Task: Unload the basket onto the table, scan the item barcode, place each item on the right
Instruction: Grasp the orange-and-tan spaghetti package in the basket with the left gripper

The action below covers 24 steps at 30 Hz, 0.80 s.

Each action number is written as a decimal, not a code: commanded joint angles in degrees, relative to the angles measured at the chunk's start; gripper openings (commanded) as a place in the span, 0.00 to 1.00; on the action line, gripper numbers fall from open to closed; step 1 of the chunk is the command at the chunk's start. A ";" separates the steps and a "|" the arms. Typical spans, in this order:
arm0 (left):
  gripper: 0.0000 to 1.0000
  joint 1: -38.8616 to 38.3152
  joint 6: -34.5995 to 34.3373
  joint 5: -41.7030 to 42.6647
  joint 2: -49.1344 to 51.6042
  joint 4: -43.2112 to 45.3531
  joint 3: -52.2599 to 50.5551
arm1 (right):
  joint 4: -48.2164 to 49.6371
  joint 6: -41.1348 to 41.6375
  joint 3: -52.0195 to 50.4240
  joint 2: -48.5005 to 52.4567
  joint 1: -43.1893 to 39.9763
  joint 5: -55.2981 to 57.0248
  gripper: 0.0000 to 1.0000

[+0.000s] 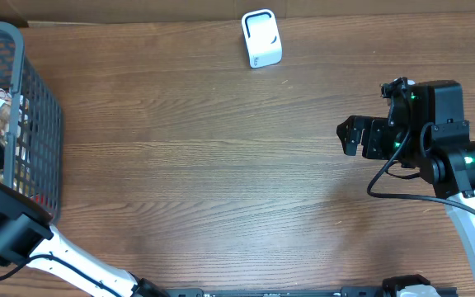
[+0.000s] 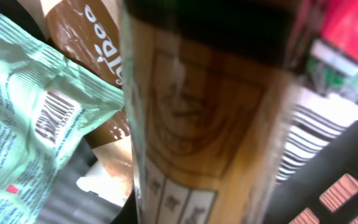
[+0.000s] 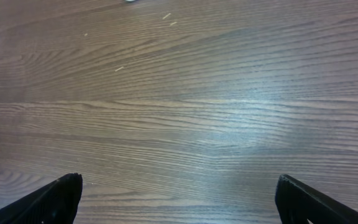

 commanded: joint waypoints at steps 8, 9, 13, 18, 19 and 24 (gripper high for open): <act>0.04 -0.44 -5.77 5.95 1.29 -11.56 27.21 | 0.35 -0.24 1.22 -0.24 -0.26 0.57 1.00; 0.04 -0.44 -5.77 6.69 1.29 -11.91 29.62 | 0.37 -0.24 1.22 -0.24 -0.26 0.57 1.00; 0.04 -0.44 -3.10 12.59 1.27 -12.39 37.20 | 0.57 -0.26 1.22 -0.24 -0.26 0.57 1.00; 0.04 -0.44 -2.95 15.52 0.66 -13.90 43.45 | 1.20 -0.26 1.22 -0.24 -0.26 0.57 1.00; 0.04 -0.44 -2.97 15.80 0.13 -14.14 44.68 | 1.25 -0.26 1.22 -0.24 -0.26 0.57 1.00; 0.04 -0.44 -3.30 18.05 -6.14 -14.29 50.56 | 1.60 -0.26 1.22 -0.24 -0.26 0.57 1.00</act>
